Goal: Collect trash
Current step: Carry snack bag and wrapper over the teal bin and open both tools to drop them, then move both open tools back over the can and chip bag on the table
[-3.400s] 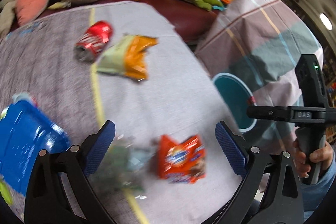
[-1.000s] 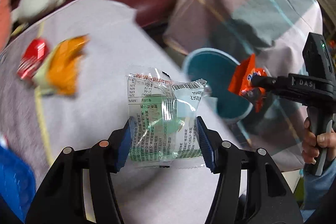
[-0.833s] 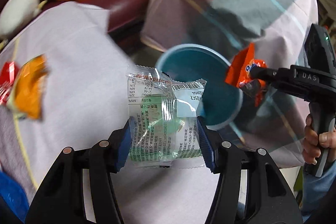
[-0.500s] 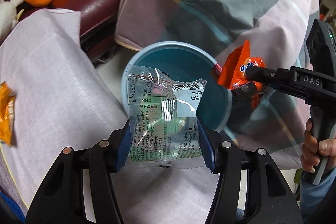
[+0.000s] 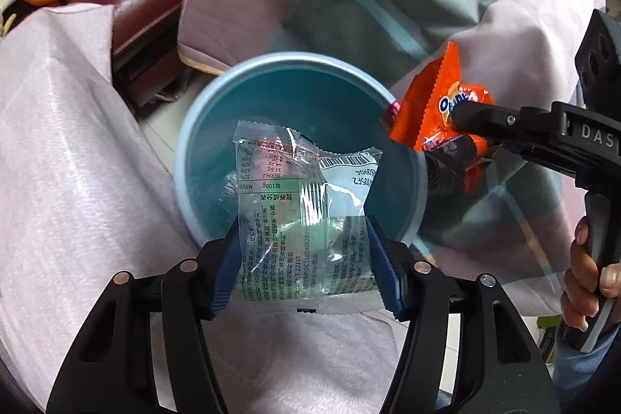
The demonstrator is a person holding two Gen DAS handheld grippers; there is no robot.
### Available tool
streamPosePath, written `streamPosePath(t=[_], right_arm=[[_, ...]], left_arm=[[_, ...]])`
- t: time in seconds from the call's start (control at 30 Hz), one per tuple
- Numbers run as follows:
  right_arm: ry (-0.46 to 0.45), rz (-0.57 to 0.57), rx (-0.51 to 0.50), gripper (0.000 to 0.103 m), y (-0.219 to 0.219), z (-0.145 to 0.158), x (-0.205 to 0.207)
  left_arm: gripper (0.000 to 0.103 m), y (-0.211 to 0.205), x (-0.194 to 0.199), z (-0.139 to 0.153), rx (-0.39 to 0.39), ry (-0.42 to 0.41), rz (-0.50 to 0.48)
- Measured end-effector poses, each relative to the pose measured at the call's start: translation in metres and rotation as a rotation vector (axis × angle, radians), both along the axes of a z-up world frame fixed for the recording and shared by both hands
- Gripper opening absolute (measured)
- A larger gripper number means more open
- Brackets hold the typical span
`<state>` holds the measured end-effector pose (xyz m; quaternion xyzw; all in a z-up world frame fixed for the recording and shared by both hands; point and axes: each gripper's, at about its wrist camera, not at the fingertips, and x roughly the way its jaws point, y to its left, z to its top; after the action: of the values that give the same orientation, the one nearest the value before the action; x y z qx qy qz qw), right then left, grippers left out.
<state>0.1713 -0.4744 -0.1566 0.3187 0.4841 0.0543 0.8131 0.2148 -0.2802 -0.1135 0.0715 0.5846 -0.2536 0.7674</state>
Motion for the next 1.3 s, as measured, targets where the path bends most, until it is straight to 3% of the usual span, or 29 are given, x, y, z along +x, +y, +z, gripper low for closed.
streamPosePath(t=[0.07,0.17,0.77,0.87,0.97,1.03,1.17,1.3], right_arm=[[0.007,-0.002,-0.001,0.031,-0.001,-0.002,0.002],[0.012,-0.002,-0.005,0.031,-0.002,-0.003,0.004],[0.047,0.045,-0.043,0.034,0.025,-0.008,0.016],[0.049,0.049,-0.054,0.047,0.029,-0.007,0.018],[0.051,0.053,-0.066,0.052,0.036,-0.004,0.019],[0.054,0.051,-0.075,0.064,0.04,-0.002,0.019],[0.056,0.052,-0.09,0.073,0.048,0.002,0.018],[0.064,0.059,-0.093,0.073,0.055,0.005,0.016]], left_arm=[[0.077,-0.003,0.002,-0.003,0.0,0.008,-0.001],[0.088,-0.003,0.0,0.0,0.006,-0.017,0.003],[0.092,0.036,-0.003,0.014,-0.021,-0.02,0.087],[0.092,0.041,-0.003,0.015,-0.031,-0.02,0.097],[0.093,0.047,-0.004,0.018,-0.04,-0.022,0.104],[0.093,0.051,-0.004,0.02,-0.044,-0.025,0.107],[0.093,0.06,-0.007,0.025,-0.054,-0.03,0.12],[0.093,0.07,-0.011,0.031,-0.062,-0.04,0.134]])
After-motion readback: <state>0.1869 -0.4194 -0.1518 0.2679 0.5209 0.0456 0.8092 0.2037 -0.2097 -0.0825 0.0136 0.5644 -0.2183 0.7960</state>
